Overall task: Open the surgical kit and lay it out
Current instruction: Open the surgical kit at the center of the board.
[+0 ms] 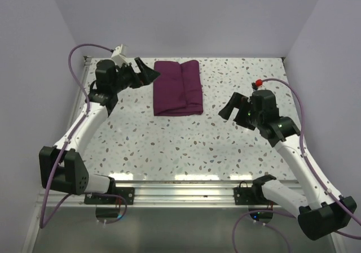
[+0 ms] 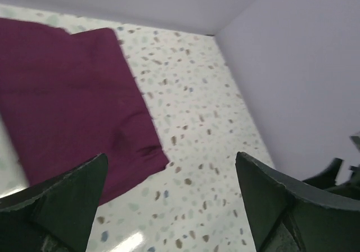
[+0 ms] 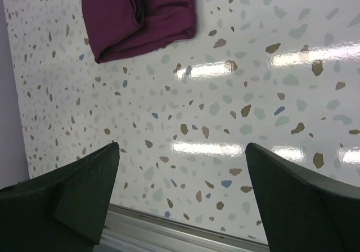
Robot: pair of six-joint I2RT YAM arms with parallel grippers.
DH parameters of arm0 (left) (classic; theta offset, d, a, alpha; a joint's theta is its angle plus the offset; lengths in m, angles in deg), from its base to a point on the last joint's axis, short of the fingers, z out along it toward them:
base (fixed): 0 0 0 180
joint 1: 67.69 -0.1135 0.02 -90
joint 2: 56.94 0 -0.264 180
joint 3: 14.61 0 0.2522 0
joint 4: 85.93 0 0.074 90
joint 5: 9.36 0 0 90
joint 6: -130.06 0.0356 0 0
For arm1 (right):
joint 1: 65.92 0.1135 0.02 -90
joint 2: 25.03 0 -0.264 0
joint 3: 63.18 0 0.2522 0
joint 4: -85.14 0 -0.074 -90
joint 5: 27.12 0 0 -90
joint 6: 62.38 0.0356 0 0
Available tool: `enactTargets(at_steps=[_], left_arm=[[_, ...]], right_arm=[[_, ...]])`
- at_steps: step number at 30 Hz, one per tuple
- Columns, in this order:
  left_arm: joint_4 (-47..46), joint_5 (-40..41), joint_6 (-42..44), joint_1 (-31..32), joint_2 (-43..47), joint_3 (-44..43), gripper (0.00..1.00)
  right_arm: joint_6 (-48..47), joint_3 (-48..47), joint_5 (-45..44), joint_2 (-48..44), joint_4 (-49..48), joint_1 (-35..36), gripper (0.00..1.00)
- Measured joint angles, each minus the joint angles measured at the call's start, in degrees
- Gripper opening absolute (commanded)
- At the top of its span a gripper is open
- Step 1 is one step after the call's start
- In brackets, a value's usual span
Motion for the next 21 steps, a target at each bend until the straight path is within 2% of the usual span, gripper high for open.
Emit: enactTargets(at_steps=[3, 5, 7, 10, 11, 14, 16, 21], left_arm=[[-12.4, -6.8, -6.5, 0.9, -1.7, 1.9, 1.0], [-13.8, -4.9, -6.6, 2.4, -7.8, -0.9, 1.0], [-10.4, 0.7, -3.7, 5.8, -14.8, -5.9, 1.0], [1.6, 10.5, 1.7, 13.3, -26.9, -20.3, 0.86], [6.6, 14.9, 3.3, 16.1, -32.0, -27.5, 0.71], [16.7, 25.8, 6.9, 22.3, -43.4, -43.6, 0.65], [22.0, 31.3, 7.9, 25.4, -47.1, -47.3, 0.61], [31.0, 39.5, 9.0, 27.0, -50.0, -47.5, 0.53]], right_arm=[[-0.1, 0.5, 0.2, -2.1, 1.2, 0.0, 0.98], [-0.5, 0.4, -0.2, -2.9, 2.1, 0.0, 0.99], [-1.1, -0.5, -0.9, -2.8, 4.0, 0.0, 0.98], [-2.4, -3.7, -2.4, -2.4, 7.0, 0.0, 0.98], [-2.7, -4.8, -3.2, -2.3, 7.7, 0.0, 0.98], [-3.5, -7.3, -4.9, -2.5, 9.1, 0.0, 0.98], [-3.5, -7.8, -5.6, -2.5, 10.1, 0.0, 0.98], [-3.5, -7.8, -7.0, -2.5, 13.3, 0.0, 0.98]])
